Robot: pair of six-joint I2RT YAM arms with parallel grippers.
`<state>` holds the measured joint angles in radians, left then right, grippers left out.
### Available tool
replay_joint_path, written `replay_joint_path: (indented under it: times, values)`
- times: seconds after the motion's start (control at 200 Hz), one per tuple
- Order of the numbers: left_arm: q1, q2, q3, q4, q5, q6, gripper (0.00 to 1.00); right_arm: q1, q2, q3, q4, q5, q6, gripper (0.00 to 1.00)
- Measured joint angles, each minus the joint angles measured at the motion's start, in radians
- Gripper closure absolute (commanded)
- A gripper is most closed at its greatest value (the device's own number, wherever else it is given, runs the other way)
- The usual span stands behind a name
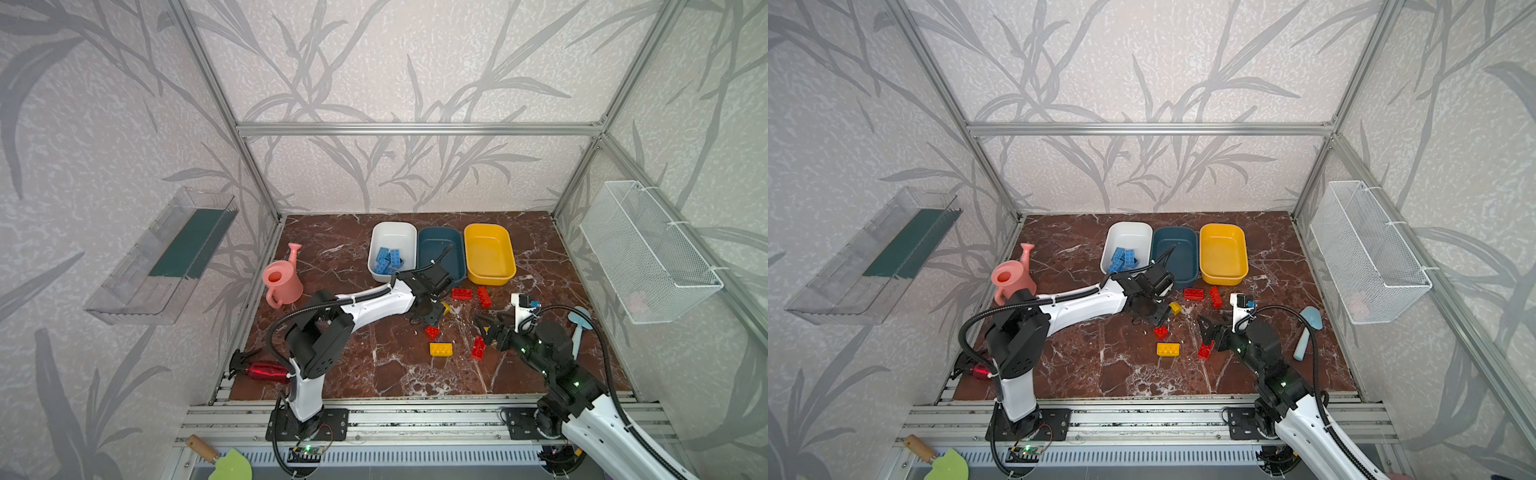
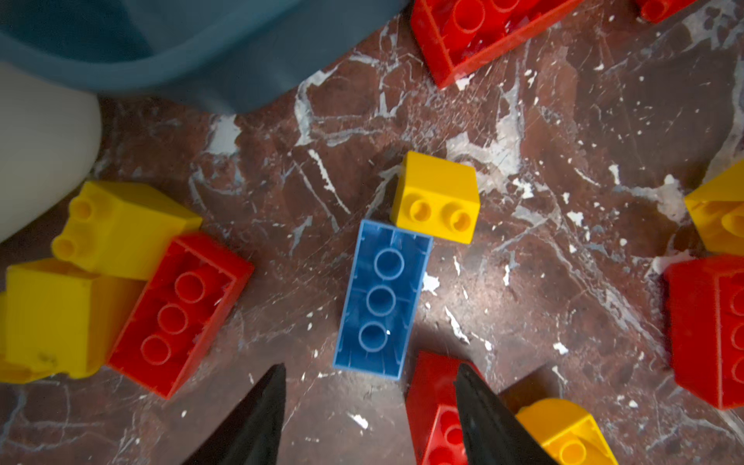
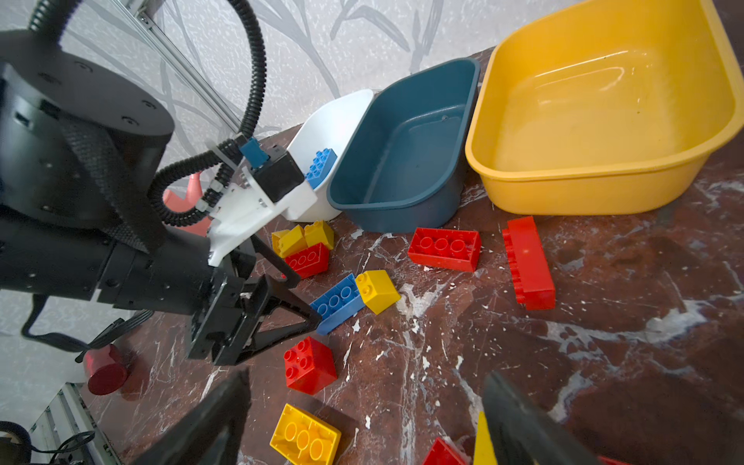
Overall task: Sort the legos into containers by color
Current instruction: Pick up the lego from the center of the table.
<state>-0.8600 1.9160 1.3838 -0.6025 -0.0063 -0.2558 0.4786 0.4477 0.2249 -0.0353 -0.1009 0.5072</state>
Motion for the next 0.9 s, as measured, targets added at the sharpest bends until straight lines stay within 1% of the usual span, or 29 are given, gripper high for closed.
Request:
replay_joint_path:
  times: [0.205,0.475,0.59,0.65,0.75,0.9]
  values:
    - [-0.014,0.081,0.068,-0.003,-0.004,0.021,0.36,0.000,0.025,0.000,0.001,0.006,-0.002,0.09]
    - [-0.022,0.136,0.076,-0.003,-0.029,0.021,0.40,0.000,0.007,-0.004,0.000,0.007,-0.003,0.09]
    - [-0.022,0.159,0.094,-0.010,-0.040,0.023,0.52,0.000,0.006,-0.005,0.000,0.007,-0.003,0.09]
    - [-0.022,0.163,0.103,-0.009,-0.048,0.026,0.61,0.000,0.006,-0.005,0.000,0.007,-0.003,0.09]
    - [-0.022,0.164,0.105,-0.011,-0.056,0.028,0.67,0.000,0.006,-0.005,0.000,0.007,-0.003,0.09]
    - [-0.022,0.163,0.105,-0.011,-0.070,0.025,0.74,0.000,0.008,-0.005,0.001,0.007,-0.004,0.09]
